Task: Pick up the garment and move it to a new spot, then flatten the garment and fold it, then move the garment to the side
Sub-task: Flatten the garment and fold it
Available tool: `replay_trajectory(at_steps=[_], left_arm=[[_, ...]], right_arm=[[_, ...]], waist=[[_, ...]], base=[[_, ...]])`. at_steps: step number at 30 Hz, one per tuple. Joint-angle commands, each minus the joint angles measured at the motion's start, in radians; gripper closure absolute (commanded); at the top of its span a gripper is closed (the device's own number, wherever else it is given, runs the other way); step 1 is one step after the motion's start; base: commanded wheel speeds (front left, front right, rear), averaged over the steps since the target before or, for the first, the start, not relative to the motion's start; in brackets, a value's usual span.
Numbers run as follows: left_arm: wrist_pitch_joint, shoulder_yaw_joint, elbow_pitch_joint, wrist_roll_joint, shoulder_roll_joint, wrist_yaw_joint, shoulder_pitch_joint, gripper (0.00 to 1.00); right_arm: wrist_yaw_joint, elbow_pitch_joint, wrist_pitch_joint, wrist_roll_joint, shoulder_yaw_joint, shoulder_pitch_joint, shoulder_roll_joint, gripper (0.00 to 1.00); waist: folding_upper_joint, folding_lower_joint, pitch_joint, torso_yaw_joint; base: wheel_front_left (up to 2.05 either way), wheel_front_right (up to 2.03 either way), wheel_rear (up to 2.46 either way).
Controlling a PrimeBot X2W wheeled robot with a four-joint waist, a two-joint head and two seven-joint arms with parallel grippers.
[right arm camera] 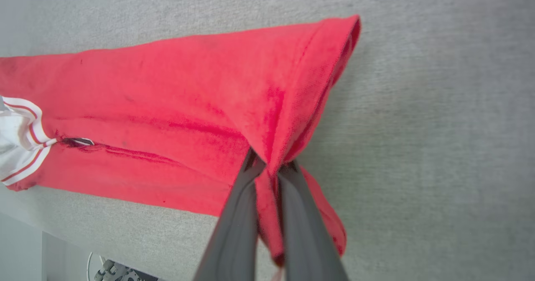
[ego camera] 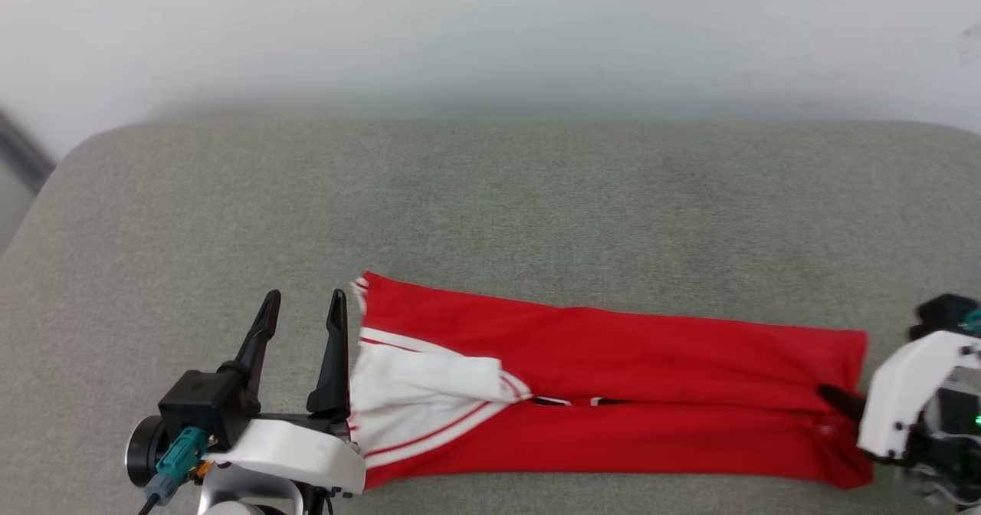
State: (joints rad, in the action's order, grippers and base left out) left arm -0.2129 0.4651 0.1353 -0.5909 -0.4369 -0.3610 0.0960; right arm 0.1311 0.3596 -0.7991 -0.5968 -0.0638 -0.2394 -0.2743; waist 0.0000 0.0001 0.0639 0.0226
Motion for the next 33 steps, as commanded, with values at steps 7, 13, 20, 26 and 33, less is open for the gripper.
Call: replay_trajectory(at_steps=[7,13,20,26,33], left_arm=[[0.014,0.001,0.029,0.009,-0.016,-0.019,-0.028,0.00],[0.019,0.004,0.043,0.011,-0.019,-0.027,-0.030,0.00],[0.030,0.016,0.041,0.009,-0.018,-0.020,-0.017,0.00],[0.039,0.027,0.035,0.006,-0.017,-0.012,-0.006,0.00],[0.049,0.058,0.017,0.011,0.001,0.018,0.044,0.00]], right_arm=[[-0.001,-0.009,0.002,0.051,-0.186,0.016,-0.056,1.00],[-0.001,-0.021,-0.095,0.044,-0.365,-0.014,0.030,1.00],[0.000,-0.014,-0.356,-0.143,-0.501,-0.058,0.208,1.00],[0.000,0.098,-0.401,-0.401,-0.456,-0.105,0.228,1.00],[0.000,0.234,-0.195,-0.706,-0.066,-0.141,0.225,1.00]], waist=[[0.0000,-0.0001,-0.021,-0.038],[0.0000,-0.0001,-0.022,-0.053],[0.0000,-0.0001,-0.023,-0.041],[0.0000,-0.0001,-0.019,-0.010],[0.0000,-0.0001,0.017,0.078]], base=[[0.00,0.00,0.00],[0.00,0.00,0.00],[0.00,0.00,0.00],[0.00,0.00,0.00],[0.00,0.00,0.00]])
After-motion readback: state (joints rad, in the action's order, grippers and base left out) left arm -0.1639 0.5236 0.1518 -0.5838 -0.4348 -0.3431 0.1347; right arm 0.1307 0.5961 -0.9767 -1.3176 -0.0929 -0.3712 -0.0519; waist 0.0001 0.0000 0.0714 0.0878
